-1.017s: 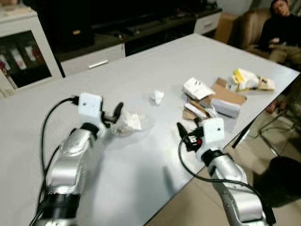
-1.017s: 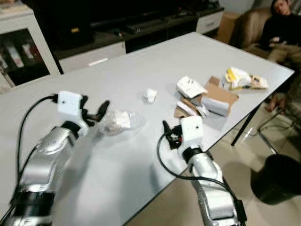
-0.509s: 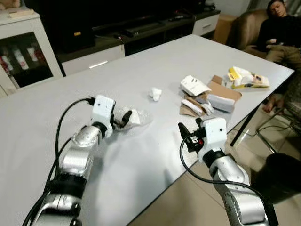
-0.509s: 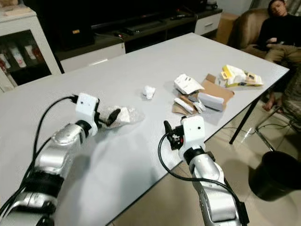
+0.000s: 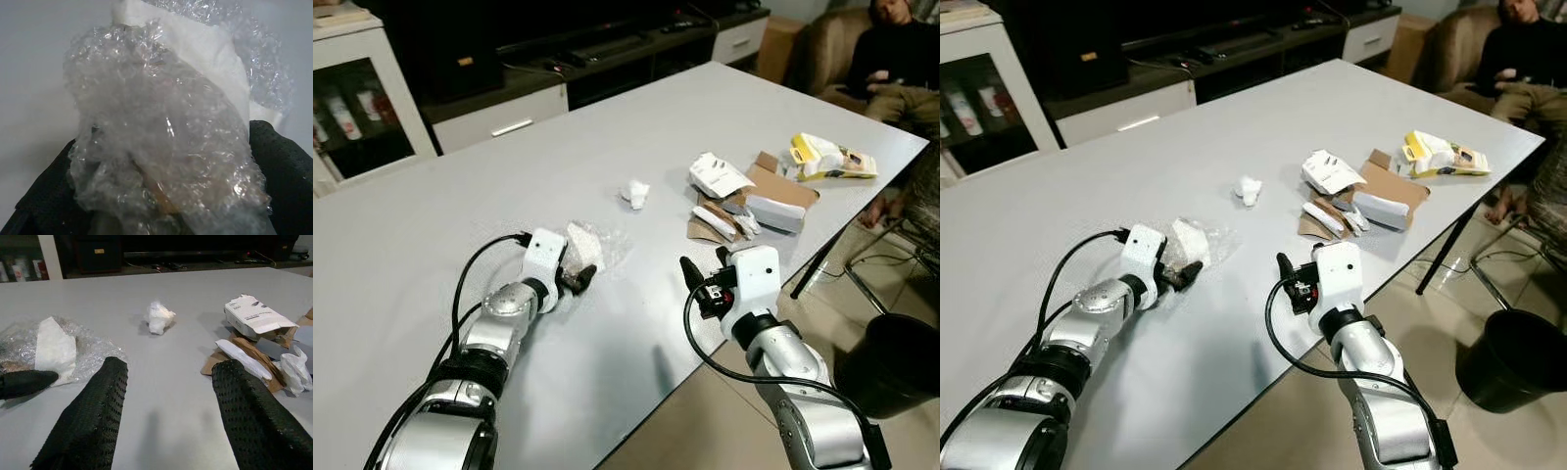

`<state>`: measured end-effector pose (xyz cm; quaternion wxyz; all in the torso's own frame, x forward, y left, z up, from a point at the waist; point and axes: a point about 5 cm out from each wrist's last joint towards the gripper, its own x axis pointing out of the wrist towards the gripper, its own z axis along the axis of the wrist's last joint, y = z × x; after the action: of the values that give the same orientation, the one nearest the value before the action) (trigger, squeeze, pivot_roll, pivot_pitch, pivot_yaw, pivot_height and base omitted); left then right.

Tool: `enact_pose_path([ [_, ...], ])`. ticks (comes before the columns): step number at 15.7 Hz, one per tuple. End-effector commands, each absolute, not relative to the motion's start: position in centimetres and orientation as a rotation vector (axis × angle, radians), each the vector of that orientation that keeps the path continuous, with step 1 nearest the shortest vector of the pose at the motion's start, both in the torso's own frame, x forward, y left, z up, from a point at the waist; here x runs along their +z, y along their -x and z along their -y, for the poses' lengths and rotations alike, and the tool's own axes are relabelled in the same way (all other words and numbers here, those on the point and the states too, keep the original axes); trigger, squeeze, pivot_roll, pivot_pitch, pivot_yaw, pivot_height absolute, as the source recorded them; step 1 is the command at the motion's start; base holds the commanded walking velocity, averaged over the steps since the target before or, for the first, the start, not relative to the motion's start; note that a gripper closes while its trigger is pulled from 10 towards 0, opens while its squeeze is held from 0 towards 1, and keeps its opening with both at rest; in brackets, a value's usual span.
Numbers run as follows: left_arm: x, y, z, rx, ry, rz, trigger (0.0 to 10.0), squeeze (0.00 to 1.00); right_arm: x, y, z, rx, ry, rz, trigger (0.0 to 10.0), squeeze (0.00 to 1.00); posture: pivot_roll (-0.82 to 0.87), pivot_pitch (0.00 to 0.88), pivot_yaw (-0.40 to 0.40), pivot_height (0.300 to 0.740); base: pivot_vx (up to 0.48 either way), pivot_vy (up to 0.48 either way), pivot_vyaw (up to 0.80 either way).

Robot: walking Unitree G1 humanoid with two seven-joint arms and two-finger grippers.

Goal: Picking trash to rubbish bin

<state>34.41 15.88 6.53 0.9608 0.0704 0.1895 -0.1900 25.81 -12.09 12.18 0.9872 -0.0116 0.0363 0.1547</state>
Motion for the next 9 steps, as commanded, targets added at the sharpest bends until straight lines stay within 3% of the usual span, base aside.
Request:
enact_pose_path([
  [1,5.07,-33.72,-16.36,-0.396,-0.153,-0.464,2.9,0.0,12.45,-25.6,12.19,0.299,0.023,-0.067,10.0,0.0,-0.07,0.0,0.023,0.74,0.0,0.0,0.0],
  [2,4.98,-33.72,-16.44,-0.393,-0.149,-0.467,2.9,0.0,12.43,-25.6,12.15,0.301,0.023,-0.068,10.0,0.0,-0.07,0.0,0.023,0.74,0.0,0.0,0.0],
  [3,4.86,-33.64,-16.42,-0.41,-0.161,-0.473,0.0,0.0,12.46,-25.62,12.13,0.302,0.022,-0.068,10.0,0.0,-0.06,0.0,0.015,0.74,0.0,0.0,0.0],
  [9,4.34,-33.2,-16.61,-0.458,-0.139,-0.497,0.0,0.0,12.45,-26.03,11.84,0.313,0.024,-0.068,10.0,0.0,-0.05,0.0,0.01,0.74,0.0,0.0,0.0],
])
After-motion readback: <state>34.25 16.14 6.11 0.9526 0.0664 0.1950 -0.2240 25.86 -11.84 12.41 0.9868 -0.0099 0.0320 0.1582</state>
